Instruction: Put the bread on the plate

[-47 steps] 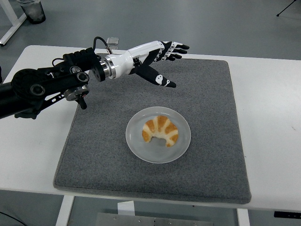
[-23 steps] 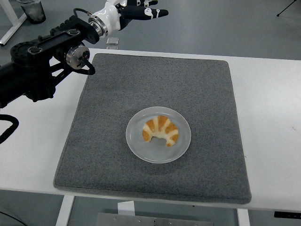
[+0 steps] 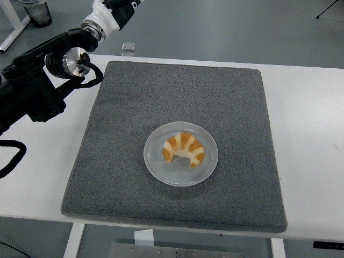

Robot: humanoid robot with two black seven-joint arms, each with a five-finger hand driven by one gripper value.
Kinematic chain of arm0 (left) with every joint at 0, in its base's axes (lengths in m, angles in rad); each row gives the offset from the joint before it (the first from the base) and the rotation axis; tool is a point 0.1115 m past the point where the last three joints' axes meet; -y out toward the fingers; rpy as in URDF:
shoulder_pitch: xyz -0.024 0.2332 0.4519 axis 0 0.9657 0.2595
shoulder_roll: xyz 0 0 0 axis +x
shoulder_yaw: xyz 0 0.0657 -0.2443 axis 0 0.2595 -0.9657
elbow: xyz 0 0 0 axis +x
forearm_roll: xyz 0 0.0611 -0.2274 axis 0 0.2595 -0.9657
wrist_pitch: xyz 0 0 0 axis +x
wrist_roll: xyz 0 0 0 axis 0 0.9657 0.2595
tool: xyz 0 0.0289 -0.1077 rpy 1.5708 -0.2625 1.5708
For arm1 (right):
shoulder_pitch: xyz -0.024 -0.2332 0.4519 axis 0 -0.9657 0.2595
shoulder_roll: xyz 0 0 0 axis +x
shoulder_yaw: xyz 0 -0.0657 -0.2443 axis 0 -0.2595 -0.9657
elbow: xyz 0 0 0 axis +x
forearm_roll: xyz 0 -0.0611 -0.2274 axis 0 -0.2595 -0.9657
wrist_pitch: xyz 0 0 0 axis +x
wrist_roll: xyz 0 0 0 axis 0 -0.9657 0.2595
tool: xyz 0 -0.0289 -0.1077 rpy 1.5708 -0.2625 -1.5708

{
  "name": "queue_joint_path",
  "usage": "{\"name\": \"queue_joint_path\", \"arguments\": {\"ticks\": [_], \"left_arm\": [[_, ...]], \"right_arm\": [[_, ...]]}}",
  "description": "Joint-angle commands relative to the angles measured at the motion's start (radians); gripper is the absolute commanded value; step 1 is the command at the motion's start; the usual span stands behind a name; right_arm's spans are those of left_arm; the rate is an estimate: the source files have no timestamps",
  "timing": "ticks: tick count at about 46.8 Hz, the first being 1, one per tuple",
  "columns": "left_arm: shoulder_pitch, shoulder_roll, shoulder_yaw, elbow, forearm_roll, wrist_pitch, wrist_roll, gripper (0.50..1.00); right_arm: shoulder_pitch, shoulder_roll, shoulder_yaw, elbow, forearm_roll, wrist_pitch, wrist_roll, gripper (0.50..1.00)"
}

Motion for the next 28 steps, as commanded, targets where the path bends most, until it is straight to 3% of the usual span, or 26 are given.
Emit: {"name": "queue_joint_path", "arguments": {"ticks": [1, 28], "left_arm": [[0.024, 0.001, -0.015, 0.0, 0.002, -0.002, -0.002, 0.984], [0.098, 0.012, -0.018, 0.038, 0.0, -0.008, -0.005, 0.988]], "right_arm": [[0.0, 0.0, 0.0, 0.0, 0.0, 0.0, 0.0, 0.952], [0.001, 0.0, 0.001, 0.0, 0.0, 0.0, -0.002, 0.952]]}}
